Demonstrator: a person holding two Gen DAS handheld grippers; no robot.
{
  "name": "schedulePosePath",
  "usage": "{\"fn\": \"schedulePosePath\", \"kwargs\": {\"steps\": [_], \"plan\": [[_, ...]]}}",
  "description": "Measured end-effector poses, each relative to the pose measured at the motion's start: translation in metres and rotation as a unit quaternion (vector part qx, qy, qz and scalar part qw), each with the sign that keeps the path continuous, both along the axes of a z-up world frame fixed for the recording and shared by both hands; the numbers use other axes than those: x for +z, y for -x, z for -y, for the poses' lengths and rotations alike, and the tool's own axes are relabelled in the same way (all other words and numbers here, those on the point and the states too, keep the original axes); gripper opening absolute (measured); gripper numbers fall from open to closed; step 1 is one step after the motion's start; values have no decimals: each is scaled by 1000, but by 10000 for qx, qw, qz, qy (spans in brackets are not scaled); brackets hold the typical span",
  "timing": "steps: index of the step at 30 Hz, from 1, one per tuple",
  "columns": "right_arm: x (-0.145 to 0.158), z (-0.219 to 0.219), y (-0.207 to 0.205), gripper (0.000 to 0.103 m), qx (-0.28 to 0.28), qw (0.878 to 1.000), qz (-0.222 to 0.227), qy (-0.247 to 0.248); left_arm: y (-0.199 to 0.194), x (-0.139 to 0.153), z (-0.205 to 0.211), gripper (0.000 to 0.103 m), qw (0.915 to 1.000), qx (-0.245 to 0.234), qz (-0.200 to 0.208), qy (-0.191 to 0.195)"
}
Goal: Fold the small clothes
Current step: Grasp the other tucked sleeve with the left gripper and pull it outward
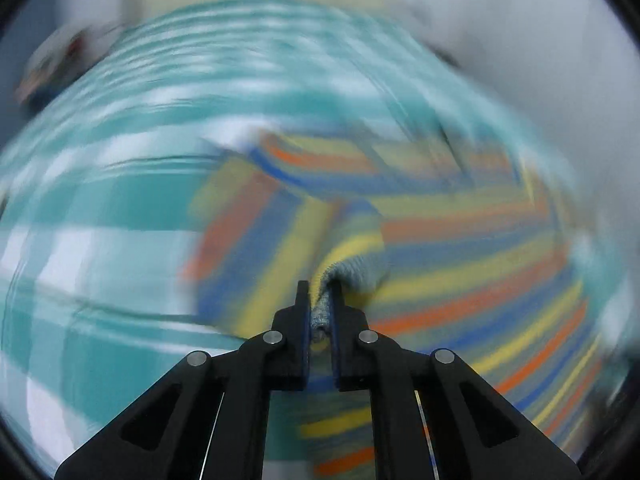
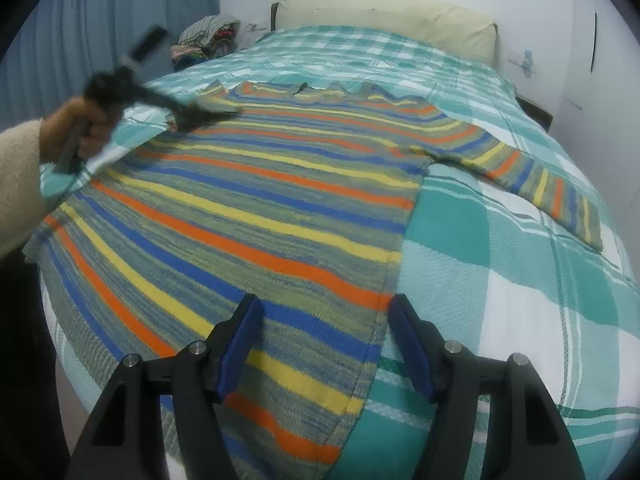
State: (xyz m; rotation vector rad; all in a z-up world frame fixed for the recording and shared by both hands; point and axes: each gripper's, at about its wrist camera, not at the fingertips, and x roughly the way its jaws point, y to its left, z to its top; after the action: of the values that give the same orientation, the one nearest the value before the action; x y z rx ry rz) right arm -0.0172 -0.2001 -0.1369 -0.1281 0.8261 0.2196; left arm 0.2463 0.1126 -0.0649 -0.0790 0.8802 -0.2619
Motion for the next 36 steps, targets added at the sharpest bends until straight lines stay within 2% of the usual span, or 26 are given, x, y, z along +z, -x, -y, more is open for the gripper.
{"fn": "schedulePosePath", "kwargs": {"steps": [1,2,3,4,5,8,11,13,15,17,22,25,27,28,29,31,33,36], "plan": [[1,0,0,66,11,10000,-11,10,0,6,-25,6,9988,405,32,269],[-1,0,1,66,20,10000,-23,15,0,12,-62,6,9926,1022,22,652],[1,-1,-1,66,20,10000,-36,14,2,12,-97,6,9826,1628,-16,898],[1,-1,-2,66,21,10000,-51,9,5,9,-118,6,9749,2005,-38,969],[1,-1,-3,66,23,10000,-66,2,10,1,-146,6,9628,2504,-84,1015],[0,-2,-6,67,33,9999,-98,-21,22,-29,-183,6,9442,3028,-304,1262],[-2,-2,-7,69,25,9999,-97,11,31,-57,-187,6,9371,3209,-540,1261],[-4,-3,-7,71,24,9999,-88,47,33,-59,-192,5,9285,3304,-562,1598],[-6,-3,-8,73,10,9999,-91,70,32,-53,-190,5,9334,3273,-460,1398],[-7,-3,-9,75,-11,9999,-94,63,29,-58,-188,6,9376,3235,-529,1161],[-8,-1,-10,77,-32,9999,-92,42,22,-63,-192,6,9382,3263,-608,982],[-8,-1,-10,77,-27,9999,-92,42,25,-64,-191,14,9381,3320,-636,748],[-8,0,-10,78,-18,9999,-85,51,29,-61,-193,18,9351,3458,-580,513],[-8,0,-10,78,-15,10000,-82,51,31,-58,-195,34,9340,3504,-535,437],[-7,0,-9,78,-13,10000,-75,45,36,-53,-197,56,9322,3565,-444,433],[0,3,-6,78,-26,10000,63,32,50,-39,-203,75,9244,3785,-127,459],[11,7,0,78,-138,9991,386,66,68,-19,-203,82,9206,3865,298,466],[31,24,4,84,-510,9946,904,-31,84,0,-192,82,9242,3744,586,467]]}}
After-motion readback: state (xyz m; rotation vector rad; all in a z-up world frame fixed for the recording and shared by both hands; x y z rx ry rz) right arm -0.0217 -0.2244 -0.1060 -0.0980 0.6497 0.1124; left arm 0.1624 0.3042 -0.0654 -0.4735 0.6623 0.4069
